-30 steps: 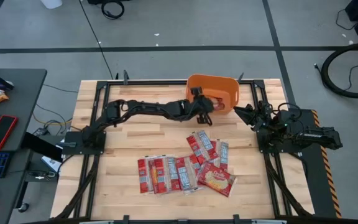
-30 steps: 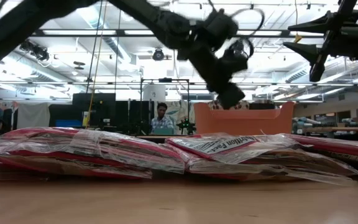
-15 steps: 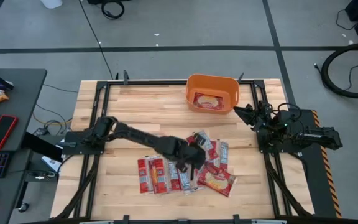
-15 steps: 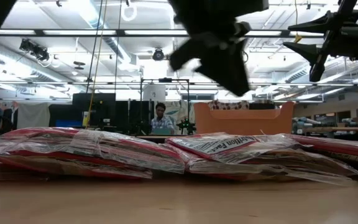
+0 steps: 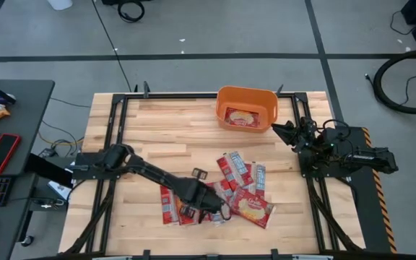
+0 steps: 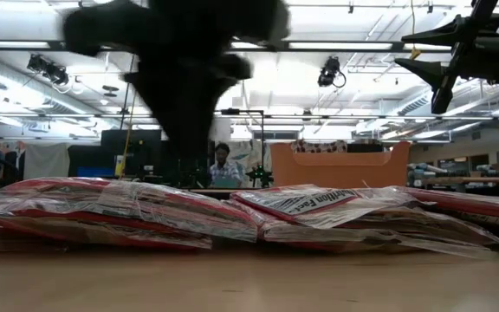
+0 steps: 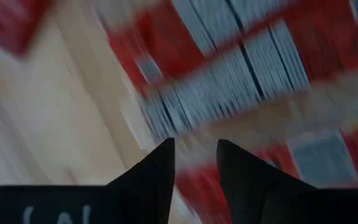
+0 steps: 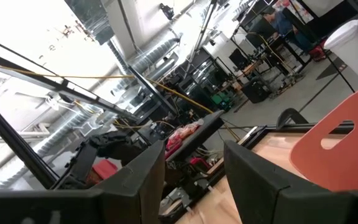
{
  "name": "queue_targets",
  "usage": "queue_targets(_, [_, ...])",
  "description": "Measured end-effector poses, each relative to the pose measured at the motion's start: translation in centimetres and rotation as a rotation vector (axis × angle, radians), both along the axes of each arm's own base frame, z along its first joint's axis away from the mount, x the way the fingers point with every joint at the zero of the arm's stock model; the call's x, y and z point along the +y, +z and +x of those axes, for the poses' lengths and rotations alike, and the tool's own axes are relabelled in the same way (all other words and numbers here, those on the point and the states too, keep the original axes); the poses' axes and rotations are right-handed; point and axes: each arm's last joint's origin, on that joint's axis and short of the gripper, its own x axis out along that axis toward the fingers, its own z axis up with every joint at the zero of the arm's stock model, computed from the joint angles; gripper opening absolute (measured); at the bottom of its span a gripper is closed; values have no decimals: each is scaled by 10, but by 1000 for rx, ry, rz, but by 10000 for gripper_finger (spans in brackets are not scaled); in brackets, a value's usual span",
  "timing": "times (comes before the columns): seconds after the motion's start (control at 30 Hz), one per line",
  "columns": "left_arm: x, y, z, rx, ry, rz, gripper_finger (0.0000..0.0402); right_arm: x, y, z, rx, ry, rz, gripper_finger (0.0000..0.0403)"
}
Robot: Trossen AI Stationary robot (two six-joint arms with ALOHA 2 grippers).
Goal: Sort popcorn bags into baskets
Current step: Put the red popcorn bag into the orange bin
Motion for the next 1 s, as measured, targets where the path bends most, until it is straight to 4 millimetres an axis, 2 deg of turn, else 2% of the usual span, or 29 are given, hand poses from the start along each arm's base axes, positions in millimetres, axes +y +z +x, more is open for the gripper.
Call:
queue_targets(0.1, [-19,0,-18,82,-24,24,123,0,0,0,0,0,0,170])
queue_targets(0.2, [-38,1,-35,136,-142,75,123,0,0,0,0,0,0,170])
queue_targets(0.4, [-63,-12,-54,66,-360,305,125,0,0,0,0,0,0,170])
queue_targets(0.53, [-65,-29,-67,60,-415,428,143,0,0,0,0,0,0,170])
queue_targets(0.7, [-61,-44,-74,123,-502,466,162,0,0,0,0,0,0,170])
queue_targets(1.0, [-59,-48,-67,97,-536,434,162,0,0,0,0,0,0,170])
